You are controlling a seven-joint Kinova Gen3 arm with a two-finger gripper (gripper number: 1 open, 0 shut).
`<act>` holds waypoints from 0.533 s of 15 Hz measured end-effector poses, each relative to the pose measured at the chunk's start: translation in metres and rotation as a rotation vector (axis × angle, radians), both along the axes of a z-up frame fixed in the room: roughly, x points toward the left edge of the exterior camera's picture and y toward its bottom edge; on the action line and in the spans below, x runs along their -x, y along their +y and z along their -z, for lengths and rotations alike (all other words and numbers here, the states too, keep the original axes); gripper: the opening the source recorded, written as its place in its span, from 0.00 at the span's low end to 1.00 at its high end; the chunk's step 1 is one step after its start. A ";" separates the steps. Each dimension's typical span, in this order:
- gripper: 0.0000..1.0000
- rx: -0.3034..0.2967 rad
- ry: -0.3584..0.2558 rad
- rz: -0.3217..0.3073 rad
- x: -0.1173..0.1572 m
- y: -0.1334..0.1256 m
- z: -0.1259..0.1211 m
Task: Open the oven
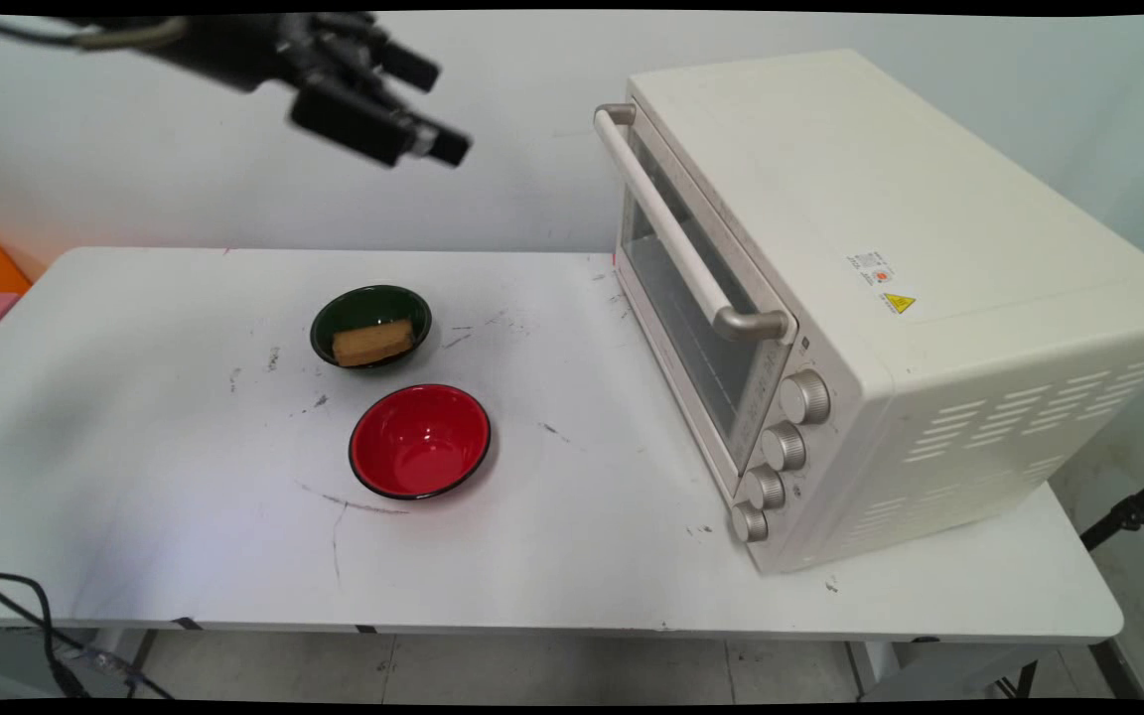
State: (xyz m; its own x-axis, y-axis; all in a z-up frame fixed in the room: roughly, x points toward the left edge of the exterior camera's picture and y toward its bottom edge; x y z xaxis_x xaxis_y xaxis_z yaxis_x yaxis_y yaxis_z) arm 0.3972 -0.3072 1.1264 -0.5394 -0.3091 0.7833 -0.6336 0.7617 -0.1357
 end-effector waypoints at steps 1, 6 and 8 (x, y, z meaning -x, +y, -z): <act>1.00 0.002 -0.003 -0.007 0.010 -0.007 -0.003; 1.00 0.003 -0.044 -0.027 0.054 -0.043 -0.010; 1.00 0.001 -0.072 -0.033 0.074 -0.061 -0.009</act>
State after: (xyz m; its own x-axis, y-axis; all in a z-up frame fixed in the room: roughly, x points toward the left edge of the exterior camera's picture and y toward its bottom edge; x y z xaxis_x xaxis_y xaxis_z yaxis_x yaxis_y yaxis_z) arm 0.3229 -0.3685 1.1350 -0.5841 -0.3273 0.7428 -0.6469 0.7405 -0.1824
